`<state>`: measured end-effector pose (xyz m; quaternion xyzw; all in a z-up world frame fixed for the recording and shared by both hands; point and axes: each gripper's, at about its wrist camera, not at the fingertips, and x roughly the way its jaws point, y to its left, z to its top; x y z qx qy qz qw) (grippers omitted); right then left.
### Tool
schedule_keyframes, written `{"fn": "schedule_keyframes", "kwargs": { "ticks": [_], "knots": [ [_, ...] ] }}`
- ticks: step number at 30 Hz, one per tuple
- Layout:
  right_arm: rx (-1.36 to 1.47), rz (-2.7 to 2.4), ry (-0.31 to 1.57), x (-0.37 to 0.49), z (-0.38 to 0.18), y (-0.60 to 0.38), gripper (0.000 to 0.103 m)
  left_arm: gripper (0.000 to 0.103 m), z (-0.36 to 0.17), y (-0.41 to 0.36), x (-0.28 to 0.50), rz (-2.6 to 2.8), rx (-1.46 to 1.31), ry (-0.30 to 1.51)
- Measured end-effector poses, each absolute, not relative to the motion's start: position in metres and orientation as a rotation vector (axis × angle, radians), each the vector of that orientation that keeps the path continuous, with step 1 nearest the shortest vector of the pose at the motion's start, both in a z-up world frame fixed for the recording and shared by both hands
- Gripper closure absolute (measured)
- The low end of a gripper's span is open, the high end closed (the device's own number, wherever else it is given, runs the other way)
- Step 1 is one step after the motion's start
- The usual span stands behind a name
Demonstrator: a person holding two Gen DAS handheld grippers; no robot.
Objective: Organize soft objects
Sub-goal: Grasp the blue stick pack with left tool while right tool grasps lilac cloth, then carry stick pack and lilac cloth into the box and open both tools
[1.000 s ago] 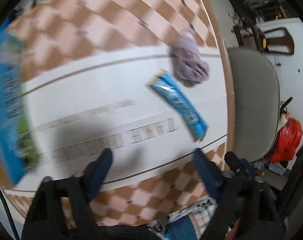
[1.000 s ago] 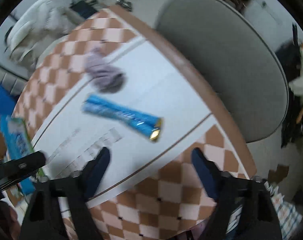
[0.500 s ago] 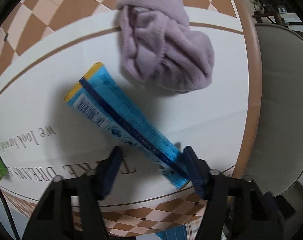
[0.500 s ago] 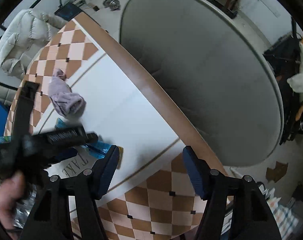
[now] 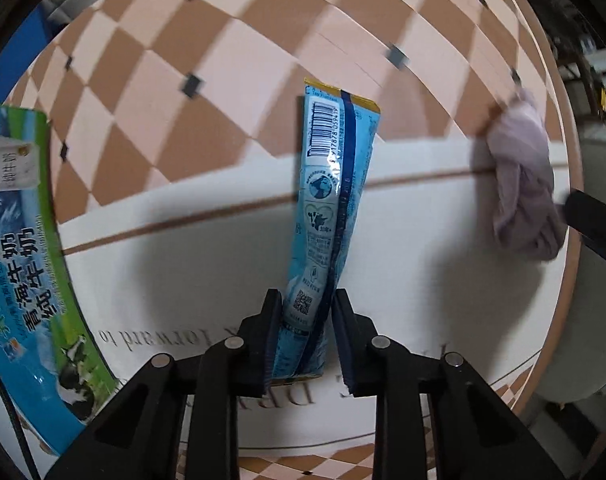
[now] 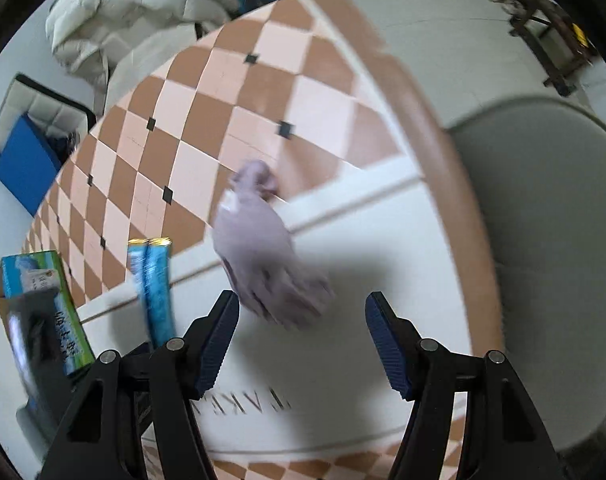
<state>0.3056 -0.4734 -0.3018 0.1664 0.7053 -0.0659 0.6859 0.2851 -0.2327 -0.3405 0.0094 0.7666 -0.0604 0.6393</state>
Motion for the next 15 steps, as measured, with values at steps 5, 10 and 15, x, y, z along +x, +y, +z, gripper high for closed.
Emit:
{"fn": "schedule_keyframes", "kwargs": {
  "ticks": [5, 10, 15],
  "knots": [
    [0.352, -0.101, 1.684, 0.333, -0.341, -0.452, 0.035, 0.087, -0.331, -0.214, 0.289, -0.134, 0.007, 1.730],
    [0.336, -0.133, 1.693, 0.329, -0.348, -0.444, 0.070, 0.089, -0.314, -0.209, 0.287, -0.146, 0.001, 1.700],
    [0.353, -0.109, 1.663, 0.309, -0.327, -0.433, 0.072, 0.091, -0.287, -0.195, 0.282, -0.180, -0.022, 1.654]
  ]
}}
